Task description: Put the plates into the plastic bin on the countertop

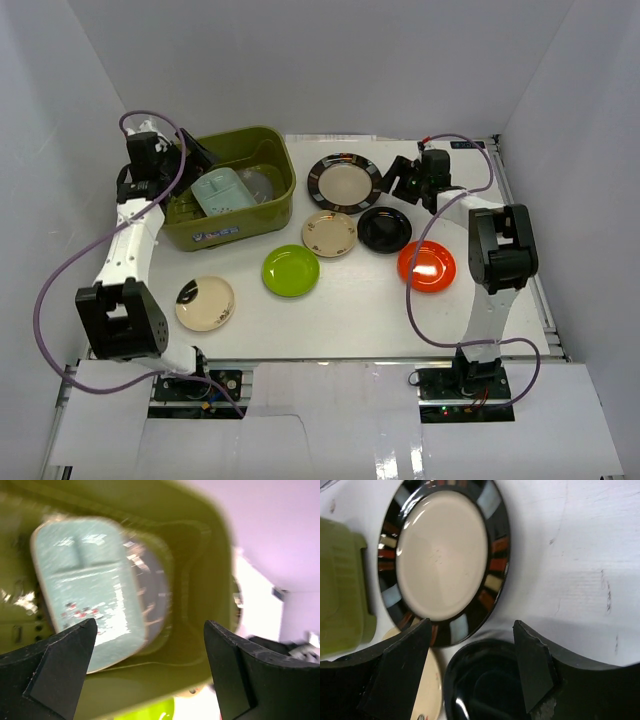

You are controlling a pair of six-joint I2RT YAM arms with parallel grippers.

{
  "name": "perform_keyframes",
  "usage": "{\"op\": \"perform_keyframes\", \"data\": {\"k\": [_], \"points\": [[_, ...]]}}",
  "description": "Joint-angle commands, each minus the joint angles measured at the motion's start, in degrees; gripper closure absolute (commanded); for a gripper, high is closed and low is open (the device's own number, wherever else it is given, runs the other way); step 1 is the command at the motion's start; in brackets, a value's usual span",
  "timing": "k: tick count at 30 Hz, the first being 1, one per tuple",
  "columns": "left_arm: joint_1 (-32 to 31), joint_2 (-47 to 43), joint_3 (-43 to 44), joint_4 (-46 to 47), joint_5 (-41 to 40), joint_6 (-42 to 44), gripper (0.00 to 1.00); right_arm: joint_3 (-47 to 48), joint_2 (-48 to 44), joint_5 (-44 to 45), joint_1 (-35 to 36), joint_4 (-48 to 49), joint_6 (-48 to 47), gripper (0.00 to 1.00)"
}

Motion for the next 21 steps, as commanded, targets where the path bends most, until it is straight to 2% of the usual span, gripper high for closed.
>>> {"op": "perform_keyframes", "data": {"k": [1,3,7,10,12,15,16,17,18,21], "points": [[-2.6,-6.7,-2.2,2.5,0.7,1.9,0.02,6.2,4.9,0.4,-0.8,-1.5,1.4,0.28],[-4.3,-7.6,-3.7,2.6,2.1,3.4,0.02,10.6,9.6,-0.4,-0.9,-1.7,2.5,0.28],[-12.9,-9.2,-4.6,2.6,7.9,4.8,0.02,16.4,16.2,-3.2,-0.9,-2.5,6.2,0.29],[-19.5,-10.4,-5.6,3.3,10.1,5.5,0.02,17.7,20.5,-5.8,-0.9,0.8,11.8,0.32],[-21.7,-10.4,-5.8,3.2,11.7,5.8,0.02,17.8,22.4,-7.9,-0.9,3.3,15.4,0.35],[-24.5,-10.8,-7.0,3.7,13.1,5.1,0.02,15.4,25.0,-10.5,-1.0,11.5,24.3,0.53],[-25.5,-10.8,-7.0,3.7,13.1,5.0,0.02,14.5,25.5,-11.8,-1.2,17.1,26.9,0.6],[-25.9,-10.7,-7.1,3.7,13.2,4.7,0.02,13.2,26.2,-12.5,-1.3,19.9,31.5,0.78],[-26.3,-10.4,-7.1,3.9,13.9,4.4,0.02,12.8,26.4,-13.9,-1.9,24.8,33.1,0.88],[-26.9,-9.6,-6.8,5.6,16.6,2.0,0.02,12.3,24.6,-15.0,-4.3,28.5,36.0,0.92]]}}
